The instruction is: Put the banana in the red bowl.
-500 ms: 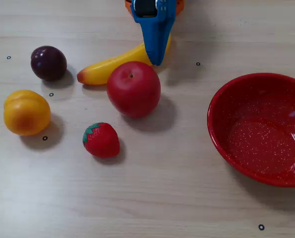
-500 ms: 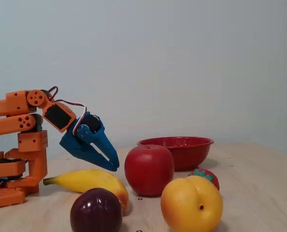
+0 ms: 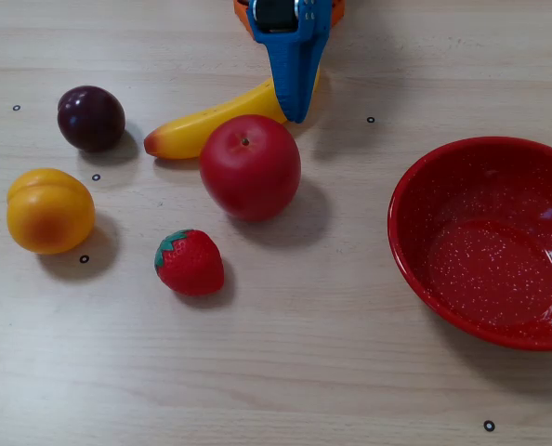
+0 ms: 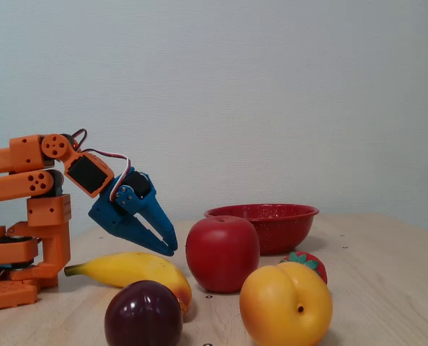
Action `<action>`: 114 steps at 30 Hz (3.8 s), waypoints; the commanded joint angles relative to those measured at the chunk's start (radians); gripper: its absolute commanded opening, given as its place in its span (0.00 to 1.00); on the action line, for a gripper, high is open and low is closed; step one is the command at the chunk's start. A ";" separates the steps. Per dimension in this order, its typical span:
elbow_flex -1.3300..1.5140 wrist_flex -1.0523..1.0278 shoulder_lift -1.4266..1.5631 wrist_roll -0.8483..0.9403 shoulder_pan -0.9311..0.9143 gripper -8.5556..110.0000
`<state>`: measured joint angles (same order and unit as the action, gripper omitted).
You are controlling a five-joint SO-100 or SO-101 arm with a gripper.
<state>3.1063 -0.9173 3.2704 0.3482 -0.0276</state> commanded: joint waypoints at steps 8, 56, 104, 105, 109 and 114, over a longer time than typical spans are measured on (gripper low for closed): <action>-0.482 -0.176 -0.264 -0.124 -0.014 0.07; -0.841 -0.534 -1.103 -1.605 0.399 0.35; -0.635 -0.144 -1.152 -1.381 0.350 0.08; -0.657 -0.169 -1.138 -1.361 0.345 0.08; -0.781 -0.295 -1.088 -1.258 0.311 0.08; -0.980 -0.457 -1.055 -1.123 0.258 0.08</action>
<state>2.2534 -1.3346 2.1384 -0.8191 0.2592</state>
